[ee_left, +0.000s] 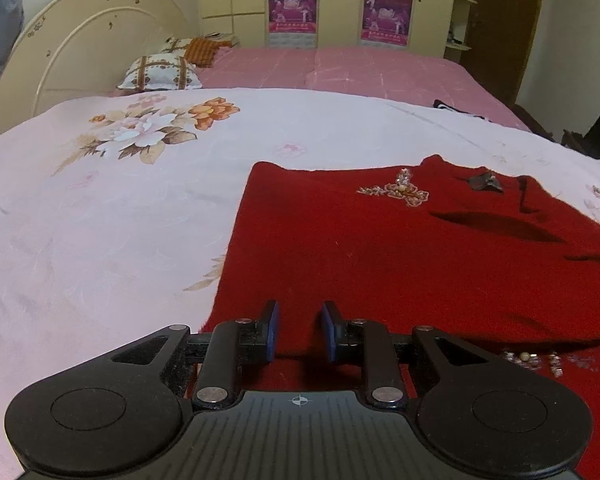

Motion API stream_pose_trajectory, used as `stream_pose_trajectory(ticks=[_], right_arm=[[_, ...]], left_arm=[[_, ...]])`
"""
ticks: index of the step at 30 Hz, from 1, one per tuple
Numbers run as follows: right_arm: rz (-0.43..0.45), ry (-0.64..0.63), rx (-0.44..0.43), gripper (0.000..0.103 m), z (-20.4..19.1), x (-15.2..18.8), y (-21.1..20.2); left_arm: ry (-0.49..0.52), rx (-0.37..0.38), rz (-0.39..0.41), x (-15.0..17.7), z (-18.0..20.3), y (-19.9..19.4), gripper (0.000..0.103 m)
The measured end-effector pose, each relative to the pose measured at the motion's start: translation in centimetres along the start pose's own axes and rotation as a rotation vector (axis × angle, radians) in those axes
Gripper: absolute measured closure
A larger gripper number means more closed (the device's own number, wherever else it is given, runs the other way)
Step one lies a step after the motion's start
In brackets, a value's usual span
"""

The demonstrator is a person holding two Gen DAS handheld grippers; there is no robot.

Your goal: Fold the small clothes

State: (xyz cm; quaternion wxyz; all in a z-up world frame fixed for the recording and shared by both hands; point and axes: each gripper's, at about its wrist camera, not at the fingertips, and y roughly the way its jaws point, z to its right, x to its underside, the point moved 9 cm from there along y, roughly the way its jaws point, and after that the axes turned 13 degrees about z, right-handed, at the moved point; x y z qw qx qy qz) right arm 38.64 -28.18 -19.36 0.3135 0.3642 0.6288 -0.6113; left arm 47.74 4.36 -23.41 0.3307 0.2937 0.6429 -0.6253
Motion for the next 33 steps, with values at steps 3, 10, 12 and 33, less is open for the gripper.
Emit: stream_pose_trajectory(ticks=[3, 10, 12, 33], right_arm=[[0.01, 0.014, -0.048, 0.073, -1.2, -0.4, -0.9], [0.001, -0.025, -0.222, 0.074, -7.4, 1.2, -4.4], [-0.015, -0.067, -0.255, 0.076, -8.7, 2.4, -4.8], [-0.044, -0.092, -0.047, 0.08, -3.3, 7.6, -9.0]], left_arm=[[-0.016, 0.047, 0.028, -0.7, 1.7, -2.1, 0.079], [0.021, 0.166, 0.005, 2.3, 7.2, -6.4, 0.079], [0.023, 0.162, -0.016, 3.5, 7.9, -6.5, 0.079], [0.045, 0.189, -0.037, 7.5, 3.0, -7.1, 0.079]])
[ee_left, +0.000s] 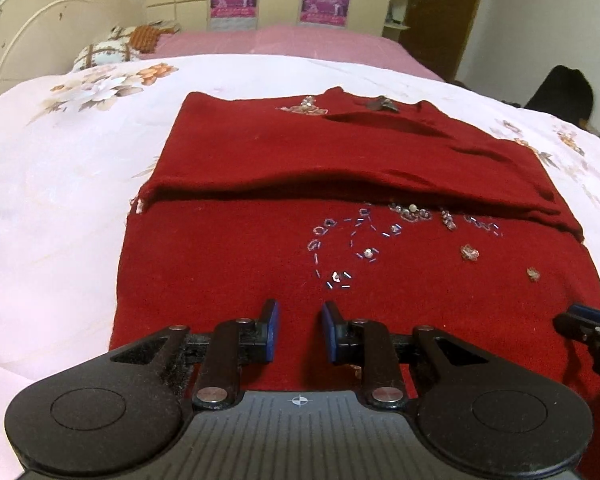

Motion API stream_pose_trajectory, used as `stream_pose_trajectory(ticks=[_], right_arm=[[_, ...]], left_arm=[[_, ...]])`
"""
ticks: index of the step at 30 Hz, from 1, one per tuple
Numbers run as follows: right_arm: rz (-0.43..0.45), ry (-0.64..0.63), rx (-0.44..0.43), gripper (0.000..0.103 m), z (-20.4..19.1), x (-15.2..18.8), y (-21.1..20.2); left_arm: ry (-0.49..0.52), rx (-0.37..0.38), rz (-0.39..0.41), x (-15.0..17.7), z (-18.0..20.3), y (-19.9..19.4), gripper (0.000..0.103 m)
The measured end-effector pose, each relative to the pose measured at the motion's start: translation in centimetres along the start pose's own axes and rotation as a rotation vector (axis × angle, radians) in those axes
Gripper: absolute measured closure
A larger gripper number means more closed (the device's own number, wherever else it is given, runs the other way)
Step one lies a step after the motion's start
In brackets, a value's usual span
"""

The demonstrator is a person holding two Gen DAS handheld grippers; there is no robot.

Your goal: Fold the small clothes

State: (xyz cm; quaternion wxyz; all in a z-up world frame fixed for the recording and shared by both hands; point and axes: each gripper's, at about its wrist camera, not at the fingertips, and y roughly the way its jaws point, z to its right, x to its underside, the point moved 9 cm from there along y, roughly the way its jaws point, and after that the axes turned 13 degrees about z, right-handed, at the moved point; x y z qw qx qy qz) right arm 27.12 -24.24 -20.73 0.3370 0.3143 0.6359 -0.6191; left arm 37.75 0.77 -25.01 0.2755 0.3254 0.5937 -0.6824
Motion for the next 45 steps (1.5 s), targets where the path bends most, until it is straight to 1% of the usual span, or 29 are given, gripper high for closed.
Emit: stream_pose_trajectory(ticks=[3, 5, 7, 8, 10, 11, 13, 16, 19, 21, 22, 23, 24, 25, 26, 28, 29, 32, 36, 39, 40, 43, 45], right_arm=[[0.012, -0.028, 0.035, 0.078, -0.6, 0.2, 0.2], [-0.009, -0.065, 0.073, 0.077, -1.2, -0.1, 0.4], [-0.032, -0.067, 0.08, 0.076, -2.0, -0.8, -0.1], [-0.021, -0.045, 0.062, 0.073, -2.5, -1.2, -0.5], [0.014, -0.027, 0.02, 0.073, -4.1, -1.9, -1.9], [0.017, -0.028, 0.002, 0.073, -5.1, -1.9, -2.4], [0.013, -0.024, -0.05, 0.073, -7.0, -1.7, -3.0], [0.009, -0.047, -0.119, 0.073, -10.3, -1.2, -3.8], [-0.018, -0.073, -0.158, 0.073, -12.3, 0.1, -3.8], [-0.045, -0.09, -0.161, 0.073, -12.5, 0.9, -3.3], [-0.055, -0.106, -0.146, 0.073, -12.2, 1.5, -3.1], [-0.054, -0.11, -0.129, 0.073, -11.5, 1.9, -3.1], [-0.045, -0.103, -0.121, 0.073, -10.8, 2.0, -3.3], [-0.042, -0.095, -0.107, 0.073, -10.1, 2.1, -3.6], [-0.042, -0.088, -0.089, 0.073, -9.1, 2.2, -3.9], [-0.039, -0.075, -0.067, 0.073, -7.5, 2.5, -4.7], [-0.038, -0.066, -0.054, 0.073, -6.7, 2.7, -5.1], [-0.027, -0.046, -0.025, 0.075, -4.8, 3.5, -6.2], [-0.012, -0.046, -0.003, 0.076, -3.9, 4.0, -7.0], [-0.013, -0.041, 0.009, 0.075, -4.3, 3.6, -7.4], [-0.008, -0.042, -0.001, 0.07, -4.8, 3.4, -7.7], [0.013, -0.046, -0.049, 0.072, -6.7, 2.8, -8.9], [0.014, -0.042, -0.082, 0.072, -8.1, 2.7, -9.6]], left_arm=[[0.019, 0.0, 0.01, 0.0, 0.2, 0.1, 0.079], [0.024, -0.005, 0.003, -0.3, 0.3, -0.3, 0.079], [0.033, -0.004, 0.013, -0.4, 0.4, -1.4, 0.079], [0.035, -0.004, 0.024, -0.5, 0.4, -2.1, 0.079], [0.044, 0.015, 0.047, -0.6, 0.7, -3.5, 0.079], [0.056, 0.025, 0.052, -0.5, 0.9, -4.3, 0.079], [0.08, 0.052, 0.05, 0.1, 1.5, -5.6, 0.079], [0.08, 0.071, 0.026, 1.9, 1.8, -6.7, 0.079], [0.094, 0.065, 0.003, 3.9, 1.6, -6.7, 0.079], [0.121, 0.072, 0.02, 4.7, 1.3, -6.8, 0.079], [0.132, 0.073, 0.023, 4.8, 1.1, -7.0, 0.071], [0.137, 0.06, 0.019, 4.8, 0.8, -7.2, 0.054], [0.136, 0.039, 0.014, 4.9, 0.2, -7.4, 0.045], [0.128, 0.021, 0.01, 5.0, -0.5, -7.5, 0.03], [0.111, 0.011, 0.006, 5.3, -1.2, -7.6, 0.025], [0.081, 0.014, 0.008, 5.7, -2.2, -8.1, 0.025], [0.094, -0.006, 0.007, 5.8, -2.5, -8.3, 0.025], [0.115, -0.016, 0.017, 6.4, -2.7, -8.7, 0.025], [0.114, -0.034, 0.012, 6.3, -2.6, -9.0, 0.025], [0.096, -0.038, 0.016, 5.9, -2.2, -10.0, 0.025], [0.094, -0.028, 0.025, 5.8, -1.9, -10.5, 0.025], [0.103, -0.001, 0.048, 5.6, -1.0, -12.1, 0.025], [0.103, 0.028, 0.046, 5.7, -0.3, -12.9, 0.025]])
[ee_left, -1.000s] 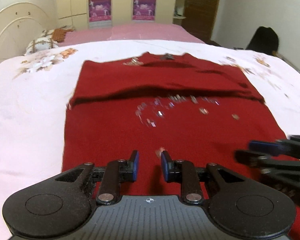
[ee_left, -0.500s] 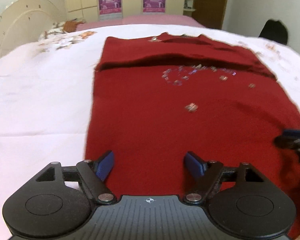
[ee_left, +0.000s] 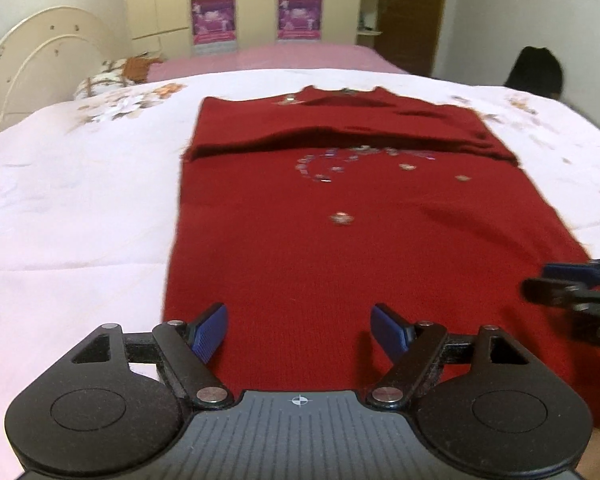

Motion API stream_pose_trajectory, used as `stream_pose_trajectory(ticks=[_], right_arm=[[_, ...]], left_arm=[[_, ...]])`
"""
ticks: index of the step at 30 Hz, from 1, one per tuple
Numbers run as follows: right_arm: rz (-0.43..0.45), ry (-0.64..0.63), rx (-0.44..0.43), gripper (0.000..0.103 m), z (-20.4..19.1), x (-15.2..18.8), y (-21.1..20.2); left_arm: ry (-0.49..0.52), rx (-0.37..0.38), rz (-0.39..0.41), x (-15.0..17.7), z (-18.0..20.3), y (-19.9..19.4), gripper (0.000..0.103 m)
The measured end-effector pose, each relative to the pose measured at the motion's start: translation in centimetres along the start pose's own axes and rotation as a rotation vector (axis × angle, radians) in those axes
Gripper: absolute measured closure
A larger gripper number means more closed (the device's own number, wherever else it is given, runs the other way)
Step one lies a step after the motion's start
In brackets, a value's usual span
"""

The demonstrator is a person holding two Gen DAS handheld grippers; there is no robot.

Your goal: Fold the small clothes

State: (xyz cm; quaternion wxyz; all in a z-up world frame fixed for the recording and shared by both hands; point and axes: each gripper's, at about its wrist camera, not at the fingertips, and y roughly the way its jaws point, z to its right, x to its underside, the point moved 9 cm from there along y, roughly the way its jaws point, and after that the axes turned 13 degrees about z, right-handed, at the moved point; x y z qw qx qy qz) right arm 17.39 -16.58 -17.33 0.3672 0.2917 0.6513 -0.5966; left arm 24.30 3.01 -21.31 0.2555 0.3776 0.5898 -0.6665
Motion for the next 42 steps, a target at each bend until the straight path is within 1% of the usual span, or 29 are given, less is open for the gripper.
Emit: stream_pose_trajectory(ticks=[5, 9, 11, 13, 15, 17, 19, 21, 26, 31, 33, 34, 36, 38, 39, 40, 41, 42], right_arm=[[0.005, -0.024, -0.064, 0.072, -3.6, 0.0, -1.1], [-0.021, -0.029, -0.085, 0.071, -5.3, 1.3, -1.1], [-0.044, -0.035, -0.086, 0.071, -5.6, 2.4, -1.1], [-0.057, -0.057, -0.069, 0.07, -5.4, 3.5, -1.3], [-0.043, -0.065, -0.052, 0.07, -4.9, 3.9, -1.9], [-0.043, -0.072, -0.03, 0.069, -4.2, 4.2, -2.6], [-0.043, -0.085, -0.006, 0.068, -3.6, 4.6, -3.2], [-0.048, -0.084, 0.017, 0.066, -2.7, 5.0, -4.0], [-0.057, -0.031, 0.073, 0.061, -0.4, 5.9, -5.4], [-0.07, 0.018, 0.09, 0.06, 0.5, 5.5, -6.0], [-0.057, 0.032, 0.1, 0.058, 0.8, 4.8, -6.3], [-0.053, 0.046, 0.105, 0.057, 1.1, 4.6, -6.5], [-0.056, 0.085, 0.133, 0.056, 2.3, 4.7, -6.8], [-0.069, 0.135, 0.173, 0.056, 3.7, 5.1, -6.9], [-0.076, 0.159, 0.185, 0.056, 4.4, 5.4, -7.1], [-0.083, 0.184, 0.19, 0.056, 4.8, 5.8, -7.3], [-0.091, 0.21, 0.19, 0.056, 5.0, 6.1, -7.4], [-0.093, 0.224, 0.19, 0.056, 5.1, 6.4, -7.6]], left_arm=[[-0.005, 0.038, -0.029, 1.4, 0.8, -0.5, 0.025], [0.012, 0.029, -0.065, 3.6, 0.6, -0.6, 0.025], [0.032, 0.025, -0.048, 4.4, 0.3, -0.9, 0.025], [0.049, 0.029, -0.038, 4.7, 0.2, -1.2, 0.025], [0.057, 0.031, -0.034, 4.9, -0.1, -1.7, 0.023], [0.066, 0.017, -0.038, 5.2, -0.5, -2.0, 0.006], [0.067, 0.0, -0.048, 5.9, -1.1, -2.5, 0.001], [0.06, 0.002, -0.044, 6.5, -1.6, -3.0, 0.001], [0.027, -0.001, -0.053, 7.2, -2.8, -4.1, 0.0], [-0.025, 0.018, -0.063, 7.2, -3.4, -5.0, 0.001], [-0.076, 0.03, -0.082, 7.3, -3.8, -5.3, 0.008], [-0.098, 0.032, -0.094, 7.3, -4.0, -5.3, 0.015], [-0.153, 0.045, -0.113, 7.3, -4.4, -5.2, 0.018], [-0.207, 0.068, -0.138, 7.3, -4.4, -5.0, 0.027], [-0.229, 0.078, -0.152, 7.3, -4.4, -5.0, 0.028], [-0.246, 0.092, -0.163, 7.4, -4.3, -5.0, 0.031], [-0.26, 0.11, -0.176, 7.5, -4.0, -5.0, 0.04], [-0.273, 0.129, -0.189, 7.5, -3.8, -5.0, 0.044]])
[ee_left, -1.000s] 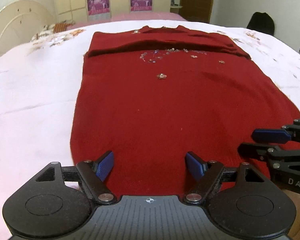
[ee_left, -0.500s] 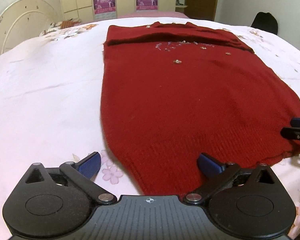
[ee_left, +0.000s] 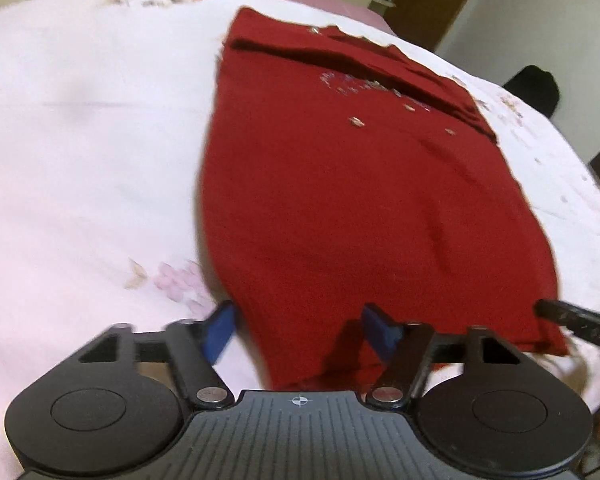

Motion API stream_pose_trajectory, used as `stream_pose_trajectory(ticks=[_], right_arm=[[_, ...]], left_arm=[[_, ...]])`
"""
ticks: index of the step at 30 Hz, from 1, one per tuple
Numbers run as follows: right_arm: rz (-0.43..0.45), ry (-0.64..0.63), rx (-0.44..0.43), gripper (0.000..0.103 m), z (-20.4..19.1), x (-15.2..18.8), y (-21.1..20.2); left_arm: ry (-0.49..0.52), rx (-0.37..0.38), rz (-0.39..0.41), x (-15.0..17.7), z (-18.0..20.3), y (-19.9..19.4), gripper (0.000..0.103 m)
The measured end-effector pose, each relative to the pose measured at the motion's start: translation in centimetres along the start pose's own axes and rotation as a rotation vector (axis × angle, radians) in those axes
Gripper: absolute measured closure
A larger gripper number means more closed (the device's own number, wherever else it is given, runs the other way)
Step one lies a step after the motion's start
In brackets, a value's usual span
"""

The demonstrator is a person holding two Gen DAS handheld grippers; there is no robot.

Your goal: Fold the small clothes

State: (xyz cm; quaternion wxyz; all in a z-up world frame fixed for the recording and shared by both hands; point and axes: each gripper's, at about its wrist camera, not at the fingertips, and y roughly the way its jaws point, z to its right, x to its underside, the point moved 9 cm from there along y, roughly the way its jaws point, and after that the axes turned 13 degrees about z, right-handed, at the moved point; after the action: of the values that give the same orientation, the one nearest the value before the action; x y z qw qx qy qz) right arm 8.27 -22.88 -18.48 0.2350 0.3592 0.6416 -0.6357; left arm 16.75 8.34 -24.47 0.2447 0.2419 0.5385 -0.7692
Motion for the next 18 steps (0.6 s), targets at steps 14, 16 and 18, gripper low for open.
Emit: stream_pose_trajectory(ticks=[14, 16, 18], right_arm=[[-0.046, 0.157, 0.068, 0.059, 1.8, 1.3, -0.7], [-0.057, 0.181, 0.017, 0.087, 0.9, 1.1, -0.5], [-0.073, 0.154, 0.015, 0.092, 0.2, 1.2, -0.1]], left_arm=[[-0.041, 0.092, -0.029, 0.5, 1.3, 1.0, 0.093], [-0.051, 0.103, -0.03, 0.4, 1.4, 1.1, 0.095], [-0.045, 0.108, -0.025, 0.2, 1.5, 1.1, 0.095]])
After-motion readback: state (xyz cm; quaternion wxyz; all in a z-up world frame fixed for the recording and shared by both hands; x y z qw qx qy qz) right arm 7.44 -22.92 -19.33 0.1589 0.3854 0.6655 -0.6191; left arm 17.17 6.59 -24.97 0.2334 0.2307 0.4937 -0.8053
